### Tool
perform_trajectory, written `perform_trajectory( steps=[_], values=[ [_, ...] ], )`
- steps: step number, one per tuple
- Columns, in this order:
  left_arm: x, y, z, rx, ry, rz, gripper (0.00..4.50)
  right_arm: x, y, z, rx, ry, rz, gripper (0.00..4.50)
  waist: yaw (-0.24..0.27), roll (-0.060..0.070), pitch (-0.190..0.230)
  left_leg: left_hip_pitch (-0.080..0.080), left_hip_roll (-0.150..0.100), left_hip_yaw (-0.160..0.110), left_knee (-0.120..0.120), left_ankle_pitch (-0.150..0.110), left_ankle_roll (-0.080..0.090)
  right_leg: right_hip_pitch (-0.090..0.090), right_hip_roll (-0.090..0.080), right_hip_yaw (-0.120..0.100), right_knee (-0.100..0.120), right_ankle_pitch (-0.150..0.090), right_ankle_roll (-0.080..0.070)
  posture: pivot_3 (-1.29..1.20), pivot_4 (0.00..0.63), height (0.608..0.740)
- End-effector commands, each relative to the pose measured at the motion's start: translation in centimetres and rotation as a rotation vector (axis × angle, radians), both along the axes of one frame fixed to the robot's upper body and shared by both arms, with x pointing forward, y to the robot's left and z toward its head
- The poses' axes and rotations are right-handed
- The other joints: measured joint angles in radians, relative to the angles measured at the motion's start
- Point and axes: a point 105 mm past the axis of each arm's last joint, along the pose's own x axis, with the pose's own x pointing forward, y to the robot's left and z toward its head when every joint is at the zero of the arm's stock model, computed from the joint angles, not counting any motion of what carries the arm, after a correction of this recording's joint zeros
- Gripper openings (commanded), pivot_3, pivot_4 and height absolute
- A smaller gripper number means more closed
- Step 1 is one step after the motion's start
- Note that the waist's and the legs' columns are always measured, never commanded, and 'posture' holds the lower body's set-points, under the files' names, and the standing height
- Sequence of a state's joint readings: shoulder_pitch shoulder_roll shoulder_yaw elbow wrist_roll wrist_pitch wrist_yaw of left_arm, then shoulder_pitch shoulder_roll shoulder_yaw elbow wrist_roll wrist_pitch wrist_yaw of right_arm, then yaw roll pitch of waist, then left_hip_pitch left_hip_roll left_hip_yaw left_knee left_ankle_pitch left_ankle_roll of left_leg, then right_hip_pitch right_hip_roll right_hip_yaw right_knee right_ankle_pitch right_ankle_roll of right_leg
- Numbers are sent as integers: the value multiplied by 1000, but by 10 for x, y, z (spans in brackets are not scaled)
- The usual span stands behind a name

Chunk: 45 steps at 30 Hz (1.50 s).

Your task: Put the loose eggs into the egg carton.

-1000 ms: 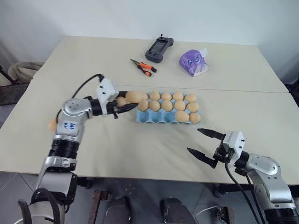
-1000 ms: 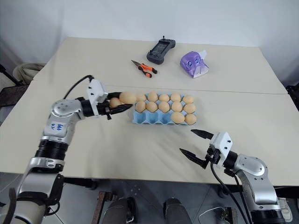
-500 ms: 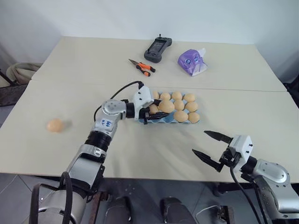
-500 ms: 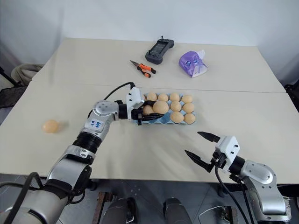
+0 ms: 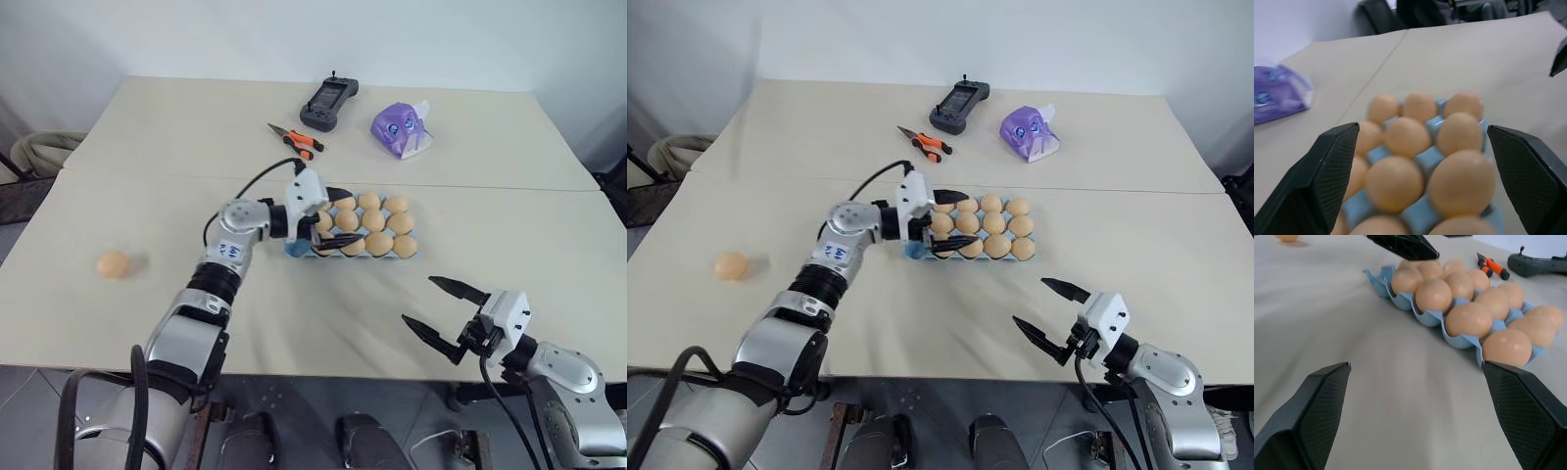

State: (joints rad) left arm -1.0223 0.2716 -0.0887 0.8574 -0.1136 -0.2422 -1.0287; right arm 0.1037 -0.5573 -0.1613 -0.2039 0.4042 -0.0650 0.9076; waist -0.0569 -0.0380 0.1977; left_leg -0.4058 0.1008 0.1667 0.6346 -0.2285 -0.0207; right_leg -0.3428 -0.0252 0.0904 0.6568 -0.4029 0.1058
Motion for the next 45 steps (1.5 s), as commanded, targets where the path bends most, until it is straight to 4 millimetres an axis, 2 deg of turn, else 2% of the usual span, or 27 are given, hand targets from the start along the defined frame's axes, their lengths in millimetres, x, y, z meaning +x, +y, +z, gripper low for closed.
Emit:
perform_trajectory(
  steps=[1,5,11,15,20,22,26,28,32,37,42,45],
  values=[
    [-4,28,25,-52,-91,25,4483,3,1,6,-2,-30,24,4500,0,0,0,0,0,0,0,0,0,0,0,0,0,0,0,0,150,740],
    [-12,79,18,-52,-81,134,4483,9,6,10,-9,-34,68,4500,-3,0,0,1,1,1,0,0,0,0,0,0,0,0,0,0,150,740],
    [-38,118,2,-12,-77,219,4483,17,16,18,-15,-36,119,4500,5,0,0,0,1,0,3,0,1,1,-1,-1,2,0,0,0,150,740],
    [-52,154,2,-76,-70,369,4483,19,18,22,-16,-45,137,4500,2,0,0,1,2,-1,3,1,2,2,-2,-2,3,0,1,0,150,740],
    [-78,208,-3,-205,-95,677,4483,22,21,27,0,-63,167,4500,-5,0,0,1,3,-1,1,0,2,2,-3,-1,2,0,1,0,150,740],
    [-89,221,-7,-237,-101,772,4483,22,23,28,9,-63,184,4500,-5,0,0,1,4,-1,0,0,2,2,-4,-1,2,0,1,0,150,740],
    [-116,254,-14,-278,-189,1048,4483,23,23,28,25,-46,214,4500,-1,0,0,1,4,-1,0,0,2,2,-4,-2,1,0,1,0,150,740],
    [-139,272,-25,-336,-179,1198,4483,26,23,30,34,-46,213,4500,-1,-1,0,1,3,-2,0,0,3,3,-6,-2,0,0,1,0,150,740],
    [-166,285,-45,-403,-118,1358,4483,27,26,34,37,-55,247,4500,-2,-2,-1,2,2,-2,-2,-2,7,4,-12,-3,-2,1,1,0,150,740],
    [-183,290,-69,-431,-39,1464,4483,26,36,35,9,-65,308,4500,0,-3,-1,2,0,-4,-3,-4,3,5,-13,-5,-4,1,0,0,150,740],
    [-179,286,-72,-412,-23,1460,4483,23,42,35,-9,-68,331,4500,-2,-4,-2,2,-1,-3,-6,-5,3,5,-14,-5,-7,1,0,0,150,740],
    [-156,292,-69,-434,14,1468,4483,23,45,36,-18,-74,345,4500,2,-4,-2,1,0,-4,-7,-5,2,6,-14,-6,-10,1,-1,0,150,740]
  ],
)
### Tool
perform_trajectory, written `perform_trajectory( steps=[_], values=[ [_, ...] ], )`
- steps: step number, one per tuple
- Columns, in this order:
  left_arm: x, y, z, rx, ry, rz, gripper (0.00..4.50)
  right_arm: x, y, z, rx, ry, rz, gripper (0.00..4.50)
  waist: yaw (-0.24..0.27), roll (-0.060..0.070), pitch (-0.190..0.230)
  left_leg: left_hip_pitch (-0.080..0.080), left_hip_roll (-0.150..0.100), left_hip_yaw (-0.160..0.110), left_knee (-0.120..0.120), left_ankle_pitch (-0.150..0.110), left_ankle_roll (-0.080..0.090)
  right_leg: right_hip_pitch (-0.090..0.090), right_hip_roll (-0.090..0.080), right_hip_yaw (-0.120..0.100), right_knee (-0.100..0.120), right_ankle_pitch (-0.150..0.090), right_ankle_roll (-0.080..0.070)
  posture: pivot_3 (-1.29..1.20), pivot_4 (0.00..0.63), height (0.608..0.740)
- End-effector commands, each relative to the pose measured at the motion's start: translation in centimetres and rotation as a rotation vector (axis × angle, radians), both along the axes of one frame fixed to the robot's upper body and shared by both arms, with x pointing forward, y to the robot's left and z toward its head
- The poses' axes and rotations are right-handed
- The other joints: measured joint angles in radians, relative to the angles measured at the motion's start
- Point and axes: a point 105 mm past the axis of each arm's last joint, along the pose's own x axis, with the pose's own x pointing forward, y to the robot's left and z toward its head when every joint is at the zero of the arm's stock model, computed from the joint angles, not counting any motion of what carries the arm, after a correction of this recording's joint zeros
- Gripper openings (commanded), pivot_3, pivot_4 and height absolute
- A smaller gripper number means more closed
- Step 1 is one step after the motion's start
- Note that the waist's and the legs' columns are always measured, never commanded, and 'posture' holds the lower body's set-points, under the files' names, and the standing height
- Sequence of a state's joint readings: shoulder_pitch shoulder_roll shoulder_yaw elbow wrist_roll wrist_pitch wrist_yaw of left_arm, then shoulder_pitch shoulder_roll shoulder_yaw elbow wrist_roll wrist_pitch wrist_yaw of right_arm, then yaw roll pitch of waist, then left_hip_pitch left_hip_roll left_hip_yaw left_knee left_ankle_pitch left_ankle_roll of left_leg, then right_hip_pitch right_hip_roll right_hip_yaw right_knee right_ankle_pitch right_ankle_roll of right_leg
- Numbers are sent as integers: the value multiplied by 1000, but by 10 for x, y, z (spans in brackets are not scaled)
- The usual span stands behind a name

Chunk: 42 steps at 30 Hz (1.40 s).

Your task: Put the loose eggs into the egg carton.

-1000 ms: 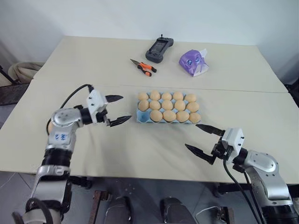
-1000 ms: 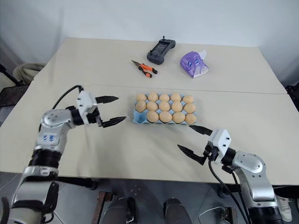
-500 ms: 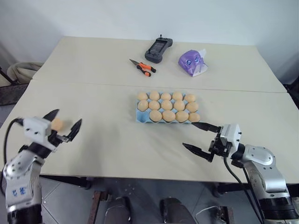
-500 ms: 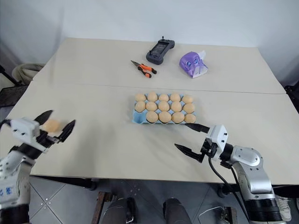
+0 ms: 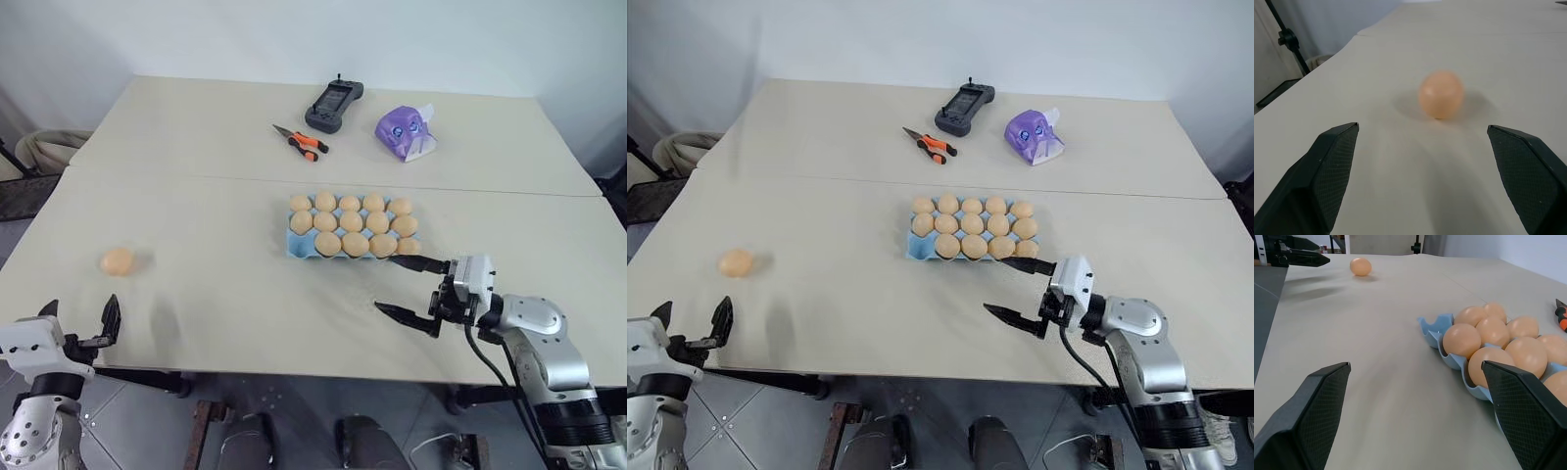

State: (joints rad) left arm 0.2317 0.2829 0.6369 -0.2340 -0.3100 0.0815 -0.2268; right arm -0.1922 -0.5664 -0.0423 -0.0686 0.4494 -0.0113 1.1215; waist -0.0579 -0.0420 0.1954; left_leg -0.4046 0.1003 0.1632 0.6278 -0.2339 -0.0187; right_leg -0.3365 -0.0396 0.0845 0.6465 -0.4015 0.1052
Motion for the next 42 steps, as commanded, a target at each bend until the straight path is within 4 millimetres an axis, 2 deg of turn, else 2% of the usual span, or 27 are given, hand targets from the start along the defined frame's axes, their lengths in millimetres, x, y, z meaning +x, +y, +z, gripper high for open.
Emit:
perform_trajectory(
  steps=[1,5,8,14,18,21,22,24,26,29,32,35,38,42],
  values=[
    [22,5,13,-9,-8,0,4483,-2,7,12,-6,-55,31,4500,5,0,0,0,0,0,0,0,0,0,0,-1,0,0,0,0,150,740],
    [56,9,19,-56,1,-52,4483,-5,18,13,-15,-93,76,4500,2,0,0,0,0,0,0,2,-3,0,1,-1,0,0,0,0,150,740],
    [78,4,15,-55,62,-98,4483,-9,24,11,-12,-91,103,4500,2,0,0,0,0,2,0,2,-2,-1,1,0,0,0,0,0,150,740],
    [93,6,6,-77,120,-78,4483,-11,28,7,-2,-88,92,4500,0,0,0,-1,2,5,1,2,-2,-4,11,2,-1,0,0,0,150,740],
    [93,3,11,-66,99,-90,3597,-8,24,7,5,-87,47,4500,1,0,0,0,4,6,2,3,-3,-4,11,3,1,0,0,0,150,740],
    [97,-9,23,-28,63,-169,2493,-6,20,6,2,-90,17,4500,1,0,0,0,3,6,3,3,-3,-4,11,3,2,0,0,0,150,740],
    [99,-16,29,-22,39,-212,2256,-5,19,5,2,-91,5,4500,1,0,0,0,3,6,3,3,-3,-4,11,3,2,0,0,0,150,740],
    [103,-26,42,25,6,-283,2256,-4,15,5,-5,-90,-14,4500,2,0,0,0,2,6,3,3,-3,-4,11,3,3,0,0,0,150,740],
    [110,-49,55,89,-22,-420,2256,-3,8,2,-22,-79,-42,4500,5,0,0,0,2,6,3,3,-4,-4,11,3,3,0,0,0,150,740],
    [122,-94,67,150,-32,-668,2256,-2,-7,-3,-53,-44,-98,4500,21,0,0,0,1,8,2,2,-5,-4,11,1,3,0,0,0,150,740],
    [133,-129,73,192,-38,-827,2256,-1,-23,-3,-60,-32,-174,4500,27,0,0,0,0,10,2,2,-5,-4,10,2,2,0,0,0,150,740],
    [143,-167,74,193,-15,-986,2256,-4,-42,-2,-72,-35,-248,4500,30,0,0,0,0,11,2,3,-3,-4,11,3,1,0,0,0,150,740],
    [149,-204,63,217,67,-1152,2256,-9,-53,-2,-78,-37,-306,4500,30,0,0,0,1,11,2,3,-3,-4,13,3,0,0,0,0,150,740],
    [150,-232,57,239,96,-1286,2256,-17,-55,-2,-67,-45,-349,4500,19,1,0,0,2,11,3,3,-3,-6,14,7,1,0,0,0,150,740]
  ],
)
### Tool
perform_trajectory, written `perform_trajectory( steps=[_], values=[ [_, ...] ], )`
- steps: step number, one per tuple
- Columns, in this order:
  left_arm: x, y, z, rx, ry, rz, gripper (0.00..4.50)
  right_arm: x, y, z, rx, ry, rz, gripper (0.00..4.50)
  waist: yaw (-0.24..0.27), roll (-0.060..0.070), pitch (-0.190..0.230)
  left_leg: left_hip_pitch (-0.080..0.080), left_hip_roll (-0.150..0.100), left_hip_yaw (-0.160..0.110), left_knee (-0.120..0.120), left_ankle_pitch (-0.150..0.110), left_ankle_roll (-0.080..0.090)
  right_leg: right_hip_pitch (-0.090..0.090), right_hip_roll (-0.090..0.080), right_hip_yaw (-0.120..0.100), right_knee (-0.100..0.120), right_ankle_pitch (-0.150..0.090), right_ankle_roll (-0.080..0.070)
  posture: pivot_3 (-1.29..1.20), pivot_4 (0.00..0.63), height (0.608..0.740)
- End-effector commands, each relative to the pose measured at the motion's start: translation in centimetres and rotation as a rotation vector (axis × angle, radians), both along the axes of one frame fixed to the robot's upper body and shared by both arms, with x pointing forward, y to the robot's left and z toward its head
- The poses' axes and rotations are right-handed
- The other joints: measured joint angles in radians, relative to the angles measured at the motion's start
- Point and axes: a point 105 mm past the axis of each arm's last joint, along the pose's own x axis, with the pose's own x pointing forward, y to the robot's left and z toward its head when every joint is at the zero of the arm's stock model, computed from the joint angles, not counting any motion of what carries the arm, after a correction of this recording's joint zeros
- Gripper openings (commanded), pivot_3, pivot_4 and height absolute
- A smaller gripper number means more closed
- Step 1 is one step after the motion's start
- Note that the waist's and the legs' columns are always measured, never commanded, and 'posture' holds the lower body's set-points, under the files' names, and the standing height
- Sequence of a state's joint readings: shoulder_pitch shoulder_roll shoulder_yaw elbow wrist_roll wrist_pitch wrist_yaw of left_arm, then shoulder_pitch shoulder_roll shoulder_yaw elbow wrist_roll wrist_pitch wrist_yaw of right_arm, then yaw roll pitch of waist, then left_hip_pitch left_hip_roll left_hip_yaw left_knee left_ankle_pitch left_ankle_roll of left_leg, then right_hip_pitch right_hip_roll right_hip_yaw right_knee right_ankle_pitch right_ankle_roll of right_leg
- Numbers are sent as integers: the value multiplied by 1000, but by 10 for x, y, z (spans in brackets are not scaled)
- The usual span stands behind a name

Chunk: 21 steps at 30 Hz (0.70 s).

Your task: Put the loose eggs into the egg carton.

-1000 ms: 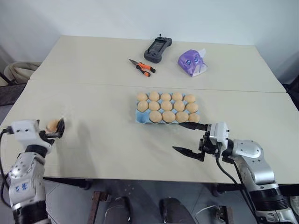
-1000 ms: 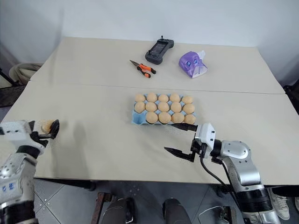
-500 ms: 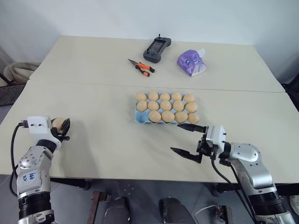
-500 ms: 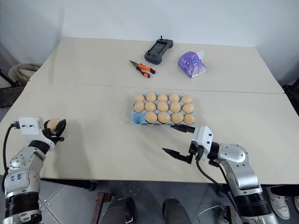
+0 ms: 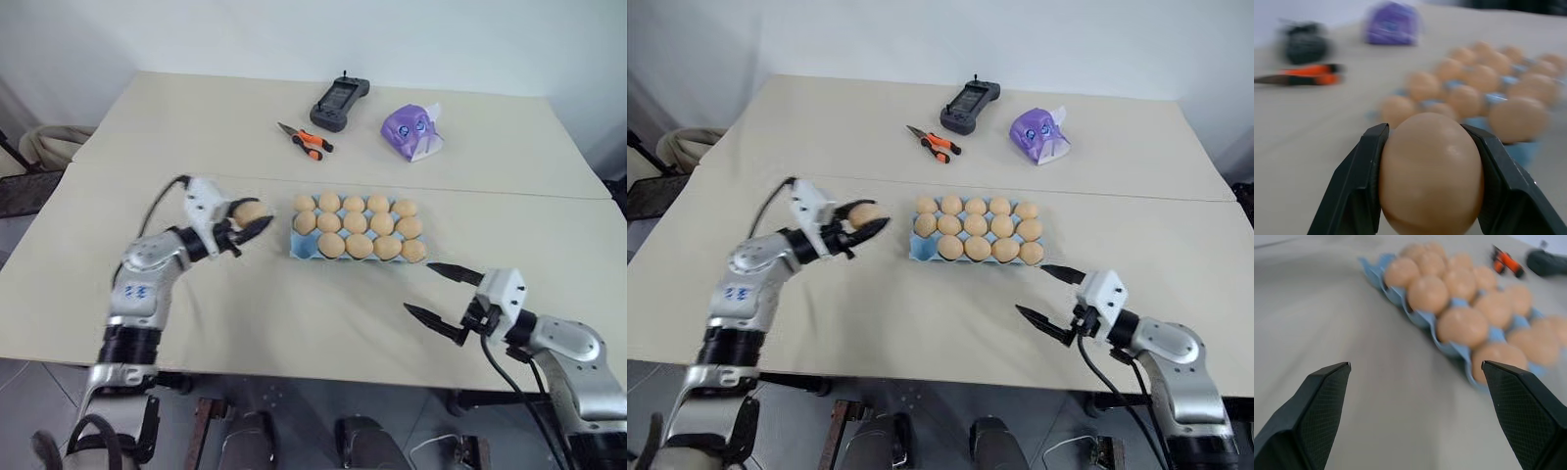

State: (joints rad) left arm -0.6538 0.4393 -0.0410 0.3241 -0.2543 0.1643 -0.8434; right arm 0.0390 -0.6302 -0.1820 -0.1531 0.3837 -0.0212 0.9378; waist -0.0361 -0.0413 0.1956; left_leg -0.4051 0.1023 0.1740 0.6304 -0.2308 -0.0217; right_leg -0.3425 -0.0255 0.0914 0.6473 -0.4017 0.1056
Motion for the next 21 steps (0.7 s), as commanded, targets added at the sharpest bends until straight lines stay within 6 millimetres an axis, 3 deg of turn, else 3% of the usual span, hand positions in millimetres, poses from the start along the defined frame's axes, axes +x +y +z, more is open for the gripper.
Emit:
perform_trajectory(
  steps=[1,4,10,13,18,21],
  values=[
    [0,-16,3,27,-23,-87,2256,-5,0,18,9,-76,-30,4500,-8,0,0,0,0,0,0,0,0,0,0,0,0,0,0,0,150,740],
    [2,-27,0,53,-23,-138,2256,-9,3,19,24,-80,-51,4500,-15,0,0,0,1,-1,1,0,0,0,0,1,1,0,0,0,150,740],
    [7,-27,0,70,-29,-146,2256,-13,7,22,31,-84,-69,4500,-18,0,0,0,0,-1,3,0,0,0,-1,1,4,0,0,0,150,740],
    [5,-26,-1,78,-31,-169,2903,-13,8,23,33,-86,-71,4500,-17,0,0,0,0,-2,3,1,1,0,-1,1,5,0,0,0,150,740],
    [0,-15,3,68,-61,-164,4481,-9,11,24,38,-90,-54,4500,-19,0,0,0,0,-2,3,1,1,0,-1,0,5,0,0,0,150,740],
    [3,3,14,58,-121,-108,4481,-6,14,24,39,-87,-31,4500,-20,0,0,0,0,-2,3,1,1,-1,0,1,6,0,0,0,150,740]
  ],
)
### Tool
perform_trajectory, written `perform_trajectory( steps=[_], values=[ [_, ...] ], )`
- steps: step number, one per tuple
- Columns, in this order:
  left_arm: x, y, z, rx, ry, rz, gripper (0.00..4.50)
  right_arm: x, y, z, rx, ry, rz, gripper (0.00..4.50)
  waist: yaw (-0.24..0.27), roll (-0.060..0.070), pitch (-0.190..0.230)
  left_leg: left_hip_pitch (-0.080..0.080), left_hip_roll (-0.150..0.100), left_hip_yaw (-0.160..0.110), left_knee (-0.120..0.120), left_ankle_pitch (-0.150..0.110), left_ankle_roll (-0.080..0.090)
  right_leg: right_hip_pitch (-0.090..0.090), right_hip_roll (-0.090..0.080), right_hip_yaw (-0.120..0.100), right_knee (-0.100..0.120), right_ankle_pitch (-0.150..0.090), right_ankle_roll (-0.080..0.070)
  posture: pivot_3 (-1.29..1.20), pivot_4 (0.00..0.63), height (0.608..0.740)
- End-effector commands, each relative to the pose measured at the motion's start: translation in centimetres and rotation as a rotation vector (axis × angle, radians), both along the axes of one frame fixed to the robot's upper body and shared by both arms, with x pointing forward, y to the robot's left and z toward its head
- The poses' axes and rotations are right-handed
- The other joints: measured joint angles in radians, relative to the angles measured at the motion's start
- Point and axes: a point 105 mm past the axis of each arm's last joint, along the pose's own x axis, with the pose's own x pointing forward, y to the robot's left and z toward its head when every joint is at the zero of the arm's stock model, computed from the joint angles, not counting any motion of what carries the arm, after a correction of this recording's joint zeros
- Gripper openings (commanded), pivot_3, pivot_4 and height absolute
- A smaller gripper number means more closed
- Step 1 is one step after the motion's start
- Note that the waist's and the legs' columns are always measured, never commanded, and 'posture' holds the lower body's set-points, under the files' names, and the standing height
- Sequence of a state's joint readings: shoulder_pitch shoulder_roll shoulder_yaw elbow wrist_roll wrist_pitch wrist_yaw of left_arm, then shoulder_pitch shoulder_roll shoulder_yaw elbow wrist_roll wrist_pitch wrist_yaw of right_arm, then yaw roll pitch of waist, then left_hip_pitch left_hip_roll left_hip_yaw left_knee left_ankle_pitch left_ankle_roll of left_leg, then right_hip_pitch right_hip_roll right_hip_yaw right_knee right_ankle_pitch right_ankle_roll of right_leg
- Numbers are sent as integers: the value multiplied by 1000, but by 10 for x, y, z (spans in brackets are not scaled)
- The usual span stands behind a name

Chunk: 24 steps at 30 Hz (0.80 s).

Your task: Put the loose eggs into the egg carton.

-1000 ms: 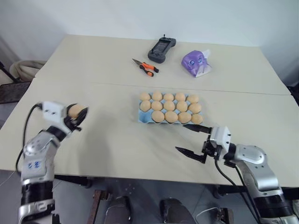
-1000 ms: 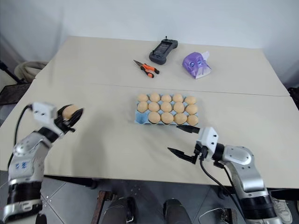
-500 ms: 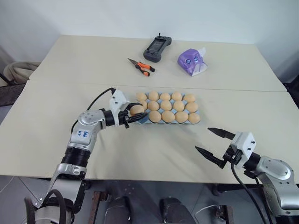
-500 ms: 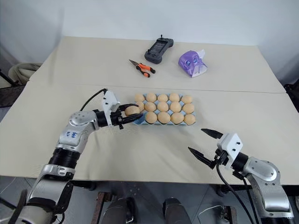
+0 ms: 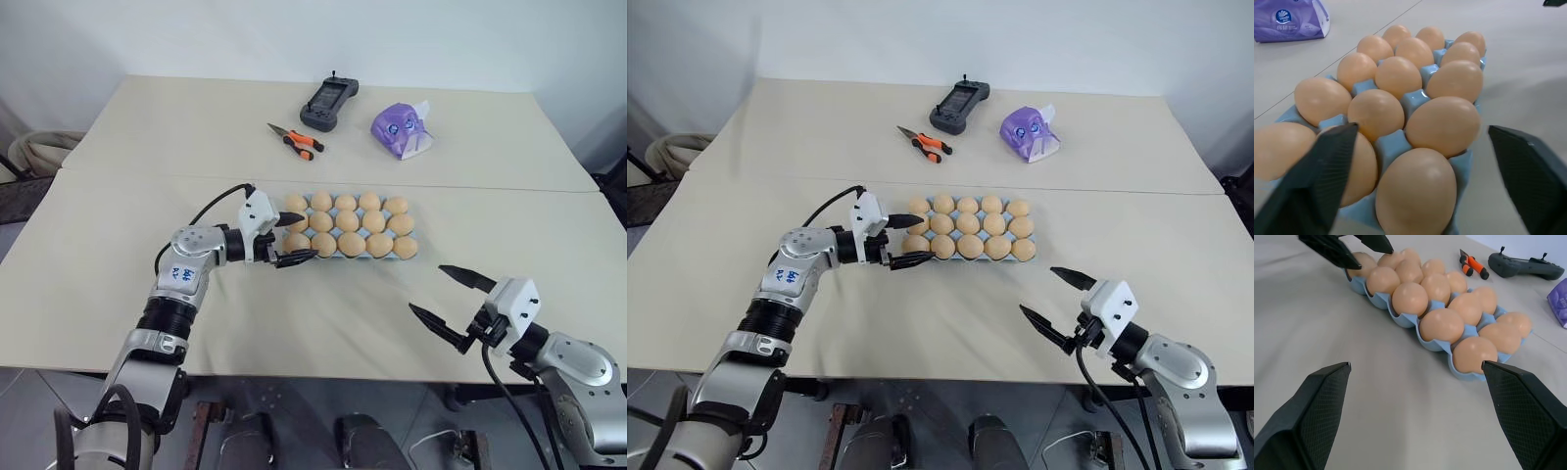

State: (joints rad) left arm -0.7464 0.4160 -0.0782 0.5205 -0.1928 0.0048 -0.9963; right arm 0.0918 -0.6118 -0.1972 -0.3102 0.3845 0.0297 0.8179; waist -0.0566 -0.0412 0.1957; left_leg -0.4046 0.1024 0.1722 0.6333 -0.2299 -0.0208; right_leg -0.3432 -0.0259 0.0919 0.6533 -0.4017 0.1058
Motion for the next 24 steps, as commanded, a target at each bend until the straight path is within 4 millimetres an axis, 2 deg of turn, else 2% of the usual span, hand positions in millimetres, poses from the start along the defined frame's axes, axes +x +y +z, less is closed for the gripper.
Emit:
perform_trajectory(
  steps=[1,4,5,8,10,14,16,18,24],
  values=[
    [0,25,28,-47,-127,64,4481,2,6,7,18,-21,40,4500,0,0,0,0,0,0,0,0,0,0,0,0,0,0,0,0,150,740],
    [-7,69,38,-74,-170,183,4481,5,7,8,21,-13,64,4500,-5,0,0,0,1,0,-1,0,0,-1,0,0,1,0,0,0,150,740],
    [-17,82,37,-78,-174,195,4481,6,5,7,19,-9,66,4500,-8,0,0,0,2,0,-1,0,0,-1,0,1,0,0,0,0,150,740],
    [-50,121,19,3,-119,236,4481,7,-7,5,47,4,39,4500,-10,0,0,0,3,1,-3,0,-1,-1,-1,1,0,-1,-1,0,150,740],
    [-62,136,11,41,-88,268,4481,9,-15,2,37,17,30,4500,-7,0,0,0,5,1,-2,0,-1,-1,-1,0,0,-2,-1,0,150,740],
    [-80,146,2,54,-79,309,4481,13,-21,-3,17,20,57,4500,9,1,1,0,2,-1,-2,0,2,1,-5,-4,0,-2,0,0,150,740],
    [-88,148,-2,29,-62,352,4481,21,-19,1,19,-2,75,4500,3,1,1,1,-1,-2,-2,-2,0,2,-9,-4,0,0,1,0,150,740],
    [-93,146,-4,14,-62,380,4481,26,-17,4,14,-16,92,4500,-3,1,1,1,-3,-1,-5,-3,4,3,-16,-5,-1,2,1,0,150,740],
    [-100,139,-8,10,-46,429,4481,33,-26,4,-8,-12,105,4500,-3,1,1,1,-2,-2,-6,-2,5,2,-15,-5,-2,3,0,0,150,740]
  ],
)
